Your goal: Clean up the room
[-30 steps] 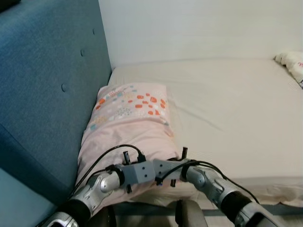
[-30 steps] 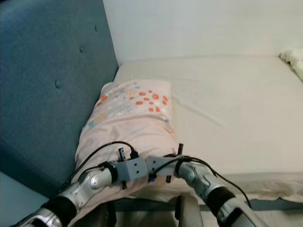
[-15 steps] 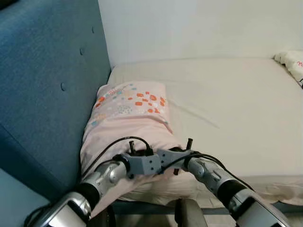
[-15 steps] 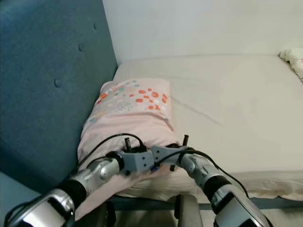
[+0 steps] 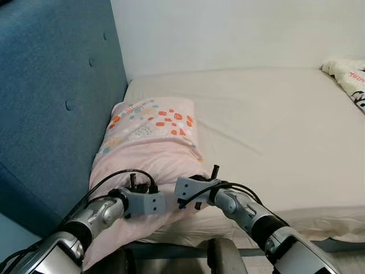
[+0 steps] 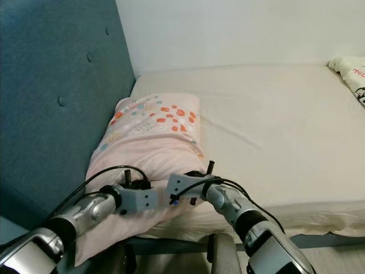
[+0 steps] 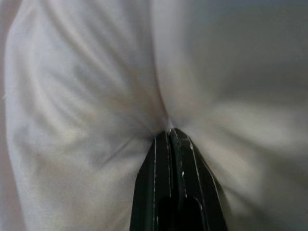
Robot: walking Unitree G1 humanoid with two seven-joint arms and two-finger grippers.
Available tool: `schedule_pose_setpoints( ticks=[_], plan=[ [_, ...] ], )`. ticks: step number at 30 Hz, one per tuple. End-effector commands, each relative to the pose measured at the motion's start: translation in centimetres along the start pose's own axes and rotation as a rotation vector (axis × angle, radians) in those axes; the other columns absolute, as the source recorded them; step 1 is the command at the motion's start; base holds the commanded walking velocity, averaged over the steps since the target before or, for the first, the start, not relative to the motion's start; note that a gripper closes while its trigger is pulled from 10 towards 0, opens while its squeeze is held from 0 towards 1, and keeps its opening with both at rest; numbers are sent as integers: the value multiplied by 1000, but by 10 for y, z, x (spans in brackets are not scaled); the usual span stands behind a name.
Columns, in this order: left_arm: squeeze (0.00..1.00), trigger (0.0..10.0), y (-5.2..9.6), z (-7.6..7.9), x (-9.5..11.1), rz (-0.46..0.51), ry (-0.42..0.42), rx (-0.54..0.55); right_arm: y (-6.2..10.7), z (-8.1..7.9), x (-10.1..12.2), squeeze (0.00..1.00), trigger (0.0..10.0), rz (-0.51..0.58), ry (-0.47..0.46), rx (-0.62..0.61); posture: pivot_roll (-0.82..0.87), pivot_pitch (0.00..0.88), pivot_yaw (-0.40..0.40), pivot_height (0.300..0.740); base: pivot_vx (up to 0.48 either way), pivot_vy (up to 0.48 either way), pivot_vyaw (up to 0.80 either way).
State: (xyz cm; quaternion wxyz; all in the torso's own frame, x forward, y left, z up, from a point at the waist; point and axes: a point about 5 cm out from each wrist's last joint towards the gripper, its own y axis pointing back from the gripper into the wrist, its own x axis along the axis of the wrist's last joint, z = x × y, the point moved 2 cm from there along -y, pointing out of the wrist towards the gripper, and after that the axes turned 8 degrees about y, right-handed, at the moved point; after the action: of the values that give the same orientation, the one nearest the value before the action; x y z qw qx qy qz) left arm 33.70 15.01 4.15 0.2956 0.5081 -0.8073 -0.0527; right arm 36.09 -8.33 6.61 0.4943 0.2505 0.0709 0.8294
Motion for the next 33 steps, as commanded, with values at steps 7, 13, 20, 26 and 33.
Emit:
schedule_pose_setpoints(
  ticks=[7, 13, 20, 26, 33],
  plan=[
    [0, 0, 18, 14, -12, 16, 272, -19, -1, -2, 14, 0, 10000, 96, -136, 21, -3, 177, -38, 597, 0, 0, 0],
    [0, 10000, 24, 10, 27, 292, 590, -11, 8, 7, 20, 0, 10000, 211, -318, 55, 2, 164, -35, 597, 0, 0, 0],
    [1000, 10000, 44, 9, 47, 414, 705, 27, 26, 18, 17, 847, 10000, 265, -415, 51, 3, 153, -39, 597, 0, 0, 0],
    [0, 10000, 69, 10, 49, 432, 732, 23, 58, 18, 20, 0, 10000, 340, -495, 142, 8, 134, -40, 597, 0, 0, 0],
    [0, 10000, 94, 15, 42, 409, 767, -10, 115, -6, 20, 0, 10000, 386, -492, 373, 9, 115, -31, 597, 0, 0, 0]
  ],
)
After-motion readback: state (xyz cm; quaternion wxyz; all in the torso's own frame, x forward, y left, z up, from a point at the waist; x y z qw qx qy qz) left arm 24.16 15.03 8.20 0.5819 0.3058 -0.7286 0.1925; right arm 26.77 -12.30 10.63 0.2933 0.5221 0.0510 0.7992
